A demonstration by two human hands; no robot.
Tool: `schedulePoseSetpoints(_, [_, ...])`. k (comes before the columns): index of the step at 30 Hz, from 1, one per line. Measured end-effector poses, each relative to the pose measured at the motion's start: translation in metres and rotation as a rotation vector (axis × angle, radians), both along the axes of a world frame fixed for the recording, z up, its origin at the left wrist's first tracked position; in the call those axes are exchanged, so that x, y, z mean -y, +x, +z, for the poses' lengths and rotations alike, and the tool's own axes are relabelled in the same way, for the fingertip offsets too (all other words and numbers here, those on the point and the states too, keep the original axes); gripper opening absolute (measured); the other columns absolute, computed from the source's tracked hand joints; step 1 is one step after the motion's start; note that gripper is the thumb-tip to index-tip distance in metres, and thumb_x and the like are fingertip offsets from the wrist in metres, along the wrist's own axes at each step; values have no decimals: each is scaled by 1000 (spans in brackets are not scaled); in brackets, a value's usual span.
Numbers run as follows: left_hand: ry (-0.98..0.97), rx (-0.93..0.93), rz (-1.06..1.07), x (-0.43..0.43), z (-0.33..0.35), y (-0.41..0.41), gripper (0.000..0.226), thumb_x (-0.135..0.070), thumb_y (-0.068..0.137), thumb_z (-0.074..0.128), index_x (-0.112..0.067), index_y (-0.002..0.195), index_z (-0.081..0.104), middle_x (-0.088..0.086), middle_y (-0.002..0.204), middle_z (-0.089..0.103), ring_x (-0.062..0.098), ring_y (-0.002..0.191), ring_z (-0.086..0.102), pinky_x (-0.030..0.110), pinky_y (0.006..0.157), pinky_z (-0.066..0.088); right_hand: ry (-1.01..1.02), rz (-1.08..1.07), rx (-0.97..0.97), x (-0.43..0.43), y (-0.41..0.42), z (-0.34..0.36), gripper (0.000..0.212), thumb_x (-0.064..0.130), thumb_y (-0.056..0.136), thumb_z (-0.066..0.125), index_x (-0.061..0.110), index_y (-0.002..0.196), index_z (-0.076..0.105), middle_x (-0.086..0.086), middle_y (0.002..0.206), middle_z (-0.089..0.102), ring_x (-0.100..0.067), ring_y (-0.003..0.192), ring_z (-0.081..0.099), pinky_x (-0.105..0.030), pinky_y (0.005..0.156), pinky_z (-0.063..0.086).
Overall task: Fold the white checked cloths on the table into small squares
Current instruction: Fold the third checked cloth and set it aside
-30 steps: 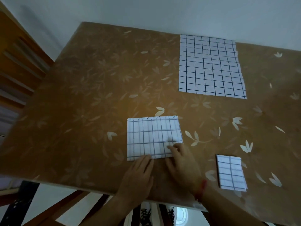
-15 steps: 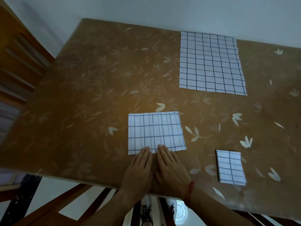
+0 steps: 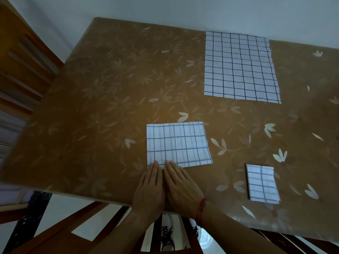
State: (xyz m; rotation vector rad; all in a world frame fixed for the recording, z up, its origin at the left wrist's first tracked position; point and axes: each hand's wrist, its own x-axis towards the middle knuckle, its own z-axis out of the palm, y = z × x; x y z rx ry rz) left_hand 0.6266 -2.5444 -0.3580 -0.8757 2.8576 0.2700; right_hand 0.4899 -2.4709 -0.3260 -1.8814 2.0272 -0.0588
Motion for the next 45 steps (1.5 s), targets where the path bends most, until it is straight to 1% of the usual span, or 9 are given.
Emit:
schedulePoseSetpoints(4, [-8, 8, -49, 4, -2, 6, 84, -46, 89, 49, 4, 148, 17, 26, 155, 11, 37, 145, 9, 48, 112, 19, 16, 1, 7, -2, -2, 0, 87, 65, 96, 3, -1, 145, 32, -23, 149, 38, -33, 140, 34, -51, 107, 40])
schedulePoseSetpoints(12, [5, -75, 11, 5, 4, 10, 63, -35, 96, 31, 2, 146, 25, 22, 155, 18, 31, 144, 19, 43, 111, 19, 61, -68, -78, -22, -27, -5, 85, 58, 98, 1, -1, 142, 43, -19, 152, 37, -29, 142, 34, -50, 110, 37])
schedulePoseSetpoints(17, [14, -109, 48, 5, 6, 9, 64, -36, 95, 30, -2, 148, 20, 19, 156, 19, 29, 144, 20, 41, 111, 19, 63, -140, -161, -44, -54, -12, 67, 50, 98, 26, 3, 143, 42, -15, 153, 35, -27, 142, 34, -48, 114, 30])
schedulePoseSetpoints(22, [7, -99, 61, 4, 8, 7, 64, -36, 94, 29, -1, 147, 22, 20, 154, 22, 29, 144, 21, 40, 110, 19, 52, -241, -220, -66, -75, -9, 68, 49, 94, 34, 2, 144, 39, -16, 153, 35, -28, 141, 36, -46, 110, 20])
schedulePoseSetpoints(30, [19, -91, 70, 4, 6, 8, 62, -41, 99, 10, -4, 148, 17, 19, 155, 19, 29, 144, 20, 38, 113, 14, 14, -268, -240, -67, -74, -13, 68, 49, 94, 33, 1, 142, 43, -17, 150, 39, -29, 138, 40, -50, 109, 37])
schedulePoseSetpoints(35, [44, -95, 76, 4, 7, 9, 61, -41, 100, 8, -5, 149, 12, 18, 155, 17, 26, 144, 17, 35, 114, 10, -29, -258, -253, -67, -75, -17, 67, 48, 93, 36, 1, 139, 46, -17, 147, 44, -29, 135, 45, -48, 107, 34])
schedulePoseSetpoints(38, [58, -104, 90, 5, 6, 9, 62, -39, 98, 23, -7, 150, 11, 15, 156, 15, 24, 144, 14, 33, 114, 8, -89, -311, -170, -60, -76, -6, 61, 45, 92, 41, 4, 137, 49, -14, 142, 51, -29, 125, 55, -46, 102, 44])
schedulePoseSetpoints(41, [84, -124, 104, 6, 7, 8, 66, -38, 93, 33, -9, 150, 13, 11, 157, 15, 21, 145, 14, 32, 115, 7, -159, -477, 76, -37, -89, 9, 52, 38, 91, 52, 15, 138, 46, -6, 136, 53, -25, 115, 55, -42, 94, 48])
schedulePoseSetpoints(45, [102, -153, 128, 6, 8, 6, 64, -37, 94, 32, -11, 149, 11, 9, 156, 15, 19, 145, 13, 30, 115, 8, -175, -839, 418, 5, -115, 23, 35, 35, 88, 52, 21, 119, 57, 5, 100, 65, -18, 95, 62, -38, 80, 54])
